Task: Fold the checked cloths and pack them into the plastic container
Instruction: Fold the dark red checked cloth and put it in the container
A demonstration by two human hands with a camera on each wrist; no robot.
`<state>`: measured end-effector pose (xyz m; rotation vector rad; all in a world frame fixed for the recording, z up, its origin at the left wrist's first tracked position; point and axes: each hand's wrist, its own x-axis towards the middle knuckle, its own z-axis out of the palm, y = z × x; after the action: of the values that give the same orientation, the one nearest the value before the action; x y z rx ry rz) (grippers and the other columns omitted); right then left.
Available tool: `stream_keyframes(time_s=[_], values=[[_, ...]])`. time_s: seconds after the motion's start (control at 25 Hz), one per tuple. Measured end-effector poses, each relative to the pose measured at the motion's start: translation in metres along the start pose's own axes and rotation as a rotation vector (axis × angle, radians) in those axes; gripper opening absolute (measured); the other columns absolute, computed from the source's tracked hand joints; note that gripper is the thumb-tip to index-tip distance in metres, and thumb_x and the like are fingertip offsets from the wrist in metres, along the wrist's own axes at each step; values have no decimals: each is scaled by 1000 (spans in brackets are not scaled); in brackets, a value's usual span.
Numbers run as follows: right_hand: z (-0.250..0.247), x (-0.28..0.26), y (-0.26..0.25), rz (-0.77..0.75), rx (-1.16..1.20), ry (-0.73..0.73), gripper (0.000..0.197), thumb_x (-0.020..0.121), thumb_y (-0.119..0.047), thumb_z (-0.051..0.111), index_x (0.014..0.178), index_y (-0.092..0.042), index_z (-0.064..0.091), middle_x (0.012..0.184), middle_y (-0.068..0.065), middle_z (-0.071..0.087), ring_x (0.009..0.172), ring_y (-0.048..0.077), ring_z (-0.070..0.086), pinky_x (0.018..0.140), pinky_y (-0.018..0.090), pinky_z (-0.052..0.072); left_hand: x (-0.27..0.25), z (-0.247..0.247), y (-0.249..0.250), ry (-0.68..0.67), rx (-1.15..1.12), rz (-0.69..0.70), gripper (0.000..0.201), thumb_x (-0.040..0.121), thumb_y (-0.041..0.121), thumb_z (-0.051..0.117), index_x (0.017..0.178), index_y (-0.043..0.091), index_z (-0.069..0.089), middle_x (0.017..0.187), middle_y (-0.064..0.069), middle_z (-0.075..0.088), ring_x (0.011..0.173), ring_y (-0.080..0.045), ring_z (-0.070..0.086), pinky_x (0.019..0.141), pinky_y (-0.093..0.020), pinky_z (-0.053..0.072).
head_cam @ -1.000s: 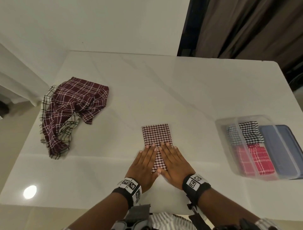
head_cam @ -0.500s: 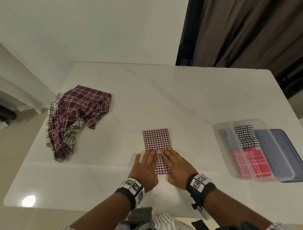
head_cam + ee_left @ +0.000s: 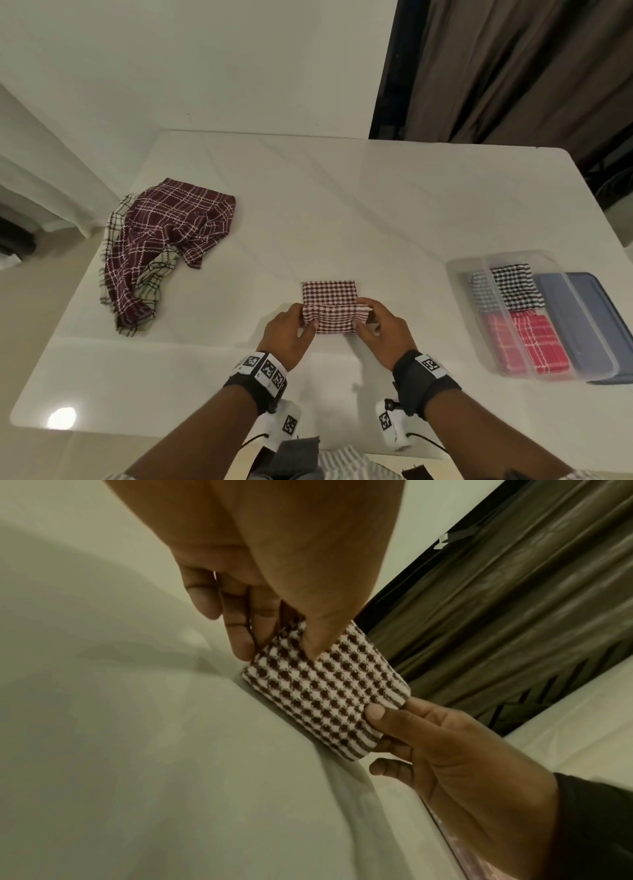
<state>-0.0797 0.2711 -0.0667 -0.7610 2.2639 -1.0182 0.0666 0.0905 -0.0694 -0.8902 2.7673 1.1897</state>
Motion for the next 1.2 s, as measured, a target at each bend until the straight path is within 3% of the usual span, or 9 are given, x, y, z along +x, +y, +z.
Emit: stream_keyframes(time_s=[0.12, 0.24, 0.4, 0.52, 0.6, 0.68, 0.8, 1.0, 1.2], values=[[-1, 15, -5, 31, 16, 48, 44, 90, -30, 67, 132, -24, 54, 101, -9, 68, 86, 6, 62, 72, 0, 39, 13, -3, 5, 48, -104, -76, 33, 96, 38, 55, 119, 15, 53, 89, 6, 62, 85, -17, 64, 74, -27, 49], [-5, 32, -14, 41, 22, 60, 45, 91, -29, 66, 133, -22, 54, 104, -3, 68, 88, 10, 62, 83, 19, 51, 28, -4, 5, 59, -138, -112, 38, 96, 36, 55, 127, 15, 49, 94, 4, 64, 88, -19, 66, 77, -31, 54], [2, 49, -7, -37, -247, 68, 51, 96, -35, 53, 143, -22, 42, 138, 0, 51, 127, 19, 45, 106, 25, 32, 41, 2, -2, 104, -126, -77, 47, 95, 34, 56, 137, 17, 41, 129, -6, 53, 110, -23, 60, 90, -37, 53], [11, 47, -10, -202, -396, 33, 59, 96, -34, 51, 150, -18, 33, 157, 0, 29, 144, 19, 22, 116, 30, 19, 41, 5, -1, 166, 129, 72, 57, 97, 36, 50, 148, 19, 31, 156, -4, 27, 135, -22, 38, 106, -40, 40], [20, 49, -13, -282, -521, -53, 63, 98, -40, 42, 153, -16, 24, 163, -1, 12, 150, 18, 3, 121, 36, 12, 41, 11, -1, 66, 309, 163, 61, 100, 37, 38, 155, 20, 18, 165, -2, 6, 150, -21, 13, 118, -42, 25], [26, 56, -8, -288, -619, -129, 66, 98, -45, 30, 155, -16, 13, 164, -1, -1, 150, 17, -12, 123, 39, 6, 44, 15, -5, -39, 425, 180, 63, 102, 39, 26, 157, 17, 5, 165, -1, -7, 152, -22, -6, 123, -45, 15], [28, 63, -2, -253, -696, -205, 69, 97, -49, 16, 156, -16, 0, 163, 0, -14, 148, 17, -21, 122, 40, -3, 50, 17, -12, -98, 489, 177, 65, 102, 39, 20, 156, 13, -5, 163, -4, -15, 151, -22, -14, 124, -43, 6], [27, 68, -1, -212, -695, -295, 70, 99, -49, 19, 154, -18, -11, 160, -1, -25, 146, 21, -26, 121, 41, -6, 54, 19, -9, -120, 508, 157, 66, 102, 41, 20, 156, 14, -5, 164, -4, -10, 152, -22, -7, 123, -40, 5], [15, 60, -2, -208, -602, -356, 70, 100, -45, 28, 154, -24, -10, 159, -9, -25, 148, 20, -16, 122, 48, 1, 53, 6, 15, -141, 463, 68, 73, 96, 45, 42, 155, 13, 14, 155, -9, 25, 142, -29, 26, 113, -42, 31]])
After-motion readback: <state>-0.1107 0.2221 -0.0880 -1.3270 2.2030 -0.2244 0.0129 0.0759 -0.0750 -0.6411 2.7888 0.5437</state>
